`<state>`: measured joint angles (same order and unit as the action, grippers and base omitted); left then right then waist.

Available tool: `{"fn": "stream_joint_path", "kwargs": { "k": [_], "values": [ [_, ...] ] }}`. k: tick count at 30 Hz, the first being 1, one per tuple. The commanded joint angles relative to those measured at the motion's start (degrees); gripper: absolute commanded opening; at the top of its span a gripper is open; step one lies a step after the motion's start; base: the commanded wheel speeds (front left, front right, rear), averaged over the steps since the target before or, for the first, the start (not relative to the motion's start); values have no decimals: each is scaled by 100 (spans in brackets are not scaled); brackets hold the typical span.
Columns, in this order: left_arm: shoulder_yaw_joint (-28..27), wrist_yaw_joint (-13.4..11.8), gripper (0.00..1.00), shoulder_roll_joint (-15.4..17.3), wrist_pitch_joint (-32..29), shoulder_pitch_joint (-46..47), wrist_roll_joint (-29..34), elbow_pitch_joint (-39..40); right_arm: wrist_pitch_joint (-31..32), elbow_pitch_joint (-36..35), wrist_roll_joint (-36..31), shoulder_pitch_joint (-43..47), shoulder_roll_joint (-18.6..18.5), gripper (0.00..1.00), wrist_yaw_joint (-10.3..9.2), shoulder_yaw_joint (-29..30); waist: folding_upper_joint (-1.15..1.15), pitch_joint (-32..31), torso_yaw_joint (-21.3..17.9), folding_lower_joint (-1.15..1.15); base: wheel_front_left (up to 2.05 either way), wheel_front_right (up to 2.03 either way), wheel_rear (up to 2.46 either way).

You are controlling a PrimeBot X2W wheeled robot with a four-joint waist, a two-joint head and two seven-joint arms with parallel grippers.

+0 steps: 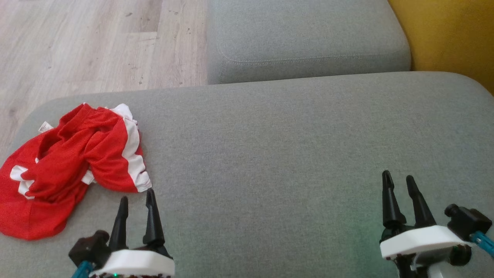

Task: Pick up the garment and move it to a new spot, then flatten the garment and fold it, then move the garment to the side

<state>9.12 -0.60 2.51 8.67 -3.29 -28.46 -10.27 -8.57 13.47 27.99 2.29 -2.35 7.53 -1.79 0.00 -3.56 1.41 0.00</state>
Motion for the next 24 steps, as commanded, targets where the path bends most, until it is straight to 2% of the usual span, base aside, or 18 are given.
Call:
{"fn": "stream_joint_path", "kwargs": {
  "k": [1,13,24],
  "values": [
    [-103,-48,100,32,76,129,163,168,-83,-180,-149,-101,-42,100,-3,-131,0,-6,2,0,0,0,0],
    [75,-94,100,32,277,104,988,154,-286,-118,-851,-51,-46,100,-4,-155,0,-74,56,0,0,0,0],
    [151,-279,100,35,463,48,1500,59,-472,-104,-1507,5,-50,100,-4,-155,0,-107,89,0,0,0,0]
  ]
}}
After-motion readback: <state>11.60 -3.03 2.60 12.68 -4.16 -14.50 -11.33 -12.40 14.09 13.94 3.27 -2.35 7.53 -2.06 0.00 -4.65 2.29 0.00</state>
